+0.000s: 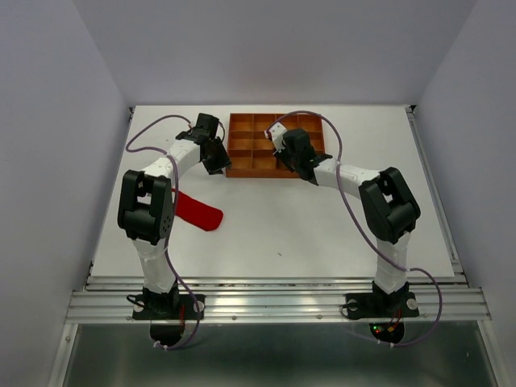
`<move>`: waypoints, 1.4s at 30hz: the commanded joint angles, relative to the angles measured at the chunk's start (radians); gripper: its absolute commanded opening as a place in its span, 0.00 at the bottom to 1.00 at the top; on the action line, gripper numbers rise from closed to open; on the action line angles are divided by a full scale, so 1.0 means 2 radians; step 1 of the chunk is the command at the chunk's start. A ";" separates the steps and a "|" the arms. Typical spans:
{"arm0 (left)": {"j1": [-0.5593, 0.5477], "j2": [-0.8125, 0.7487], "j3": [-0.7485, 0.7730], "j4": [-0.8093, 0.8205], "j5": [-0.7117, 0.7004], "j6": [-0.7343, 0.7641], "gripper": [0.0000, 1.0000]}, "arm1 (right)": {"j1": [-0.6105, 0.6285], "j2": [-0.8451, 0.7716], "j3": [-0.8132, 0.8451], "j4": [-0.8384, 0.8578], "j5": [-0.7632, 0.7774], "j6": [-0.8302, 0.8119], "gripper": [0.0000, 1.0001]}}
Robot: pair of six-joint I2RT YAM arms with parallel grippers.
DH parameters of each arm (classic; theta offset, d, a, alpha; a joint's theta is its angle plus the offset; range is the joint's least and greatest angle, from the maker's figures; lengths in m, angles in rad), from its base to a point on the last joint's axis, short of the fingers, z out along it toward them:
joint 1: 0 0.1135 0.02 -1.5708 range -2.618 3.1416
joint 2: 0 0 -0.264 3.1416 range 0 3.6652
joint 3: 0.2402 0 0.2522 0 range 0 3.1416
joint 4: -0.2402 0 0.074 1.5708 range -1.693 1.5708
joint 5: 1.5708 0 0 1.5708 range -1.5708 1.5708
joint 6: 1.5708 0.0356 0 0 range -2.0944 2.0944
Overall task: Roll the socks
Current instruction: Place the rolled socks into the container
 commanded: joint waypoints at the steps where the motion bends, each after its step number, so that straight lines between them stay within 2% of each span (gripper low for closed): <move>1: 0.003 0.003 0.013 0.002 0.003 0.009 0.43 | -0.012 0.010 0.024 0.008 -0.048 0.014 0.01; 12: 0.005 0.028 0.035 0.015 0.000 0.000 0.40 | -0.045 -0.008 -0.005 -0.014 -0.189 0.013 0.01; 20: 0.005 0.047 0.063 0.024 -0.010 -0.004 0.37 | -0.045 -0.001 -0.003 -0.031 -0.216 0.004 0.01; 27: 0.007 0.053 0.089 0.000 -0.036 0.006 0.38 | -0.045 0.000 -0.015 -0.034 -0.204 -0.002 0.01; 33: 0.009 0.027 0.091 0.001 -0.066 0.018 0.43 | -0.049 0.006 -0.016 -0.040 -0.198 -0.006 0.01; 42: 0.009 0.088 0.164 0.005 -0.051 0.071 0.43 | -0.049 0.013 -0.012 -0.043 -0.200 0.003 0.01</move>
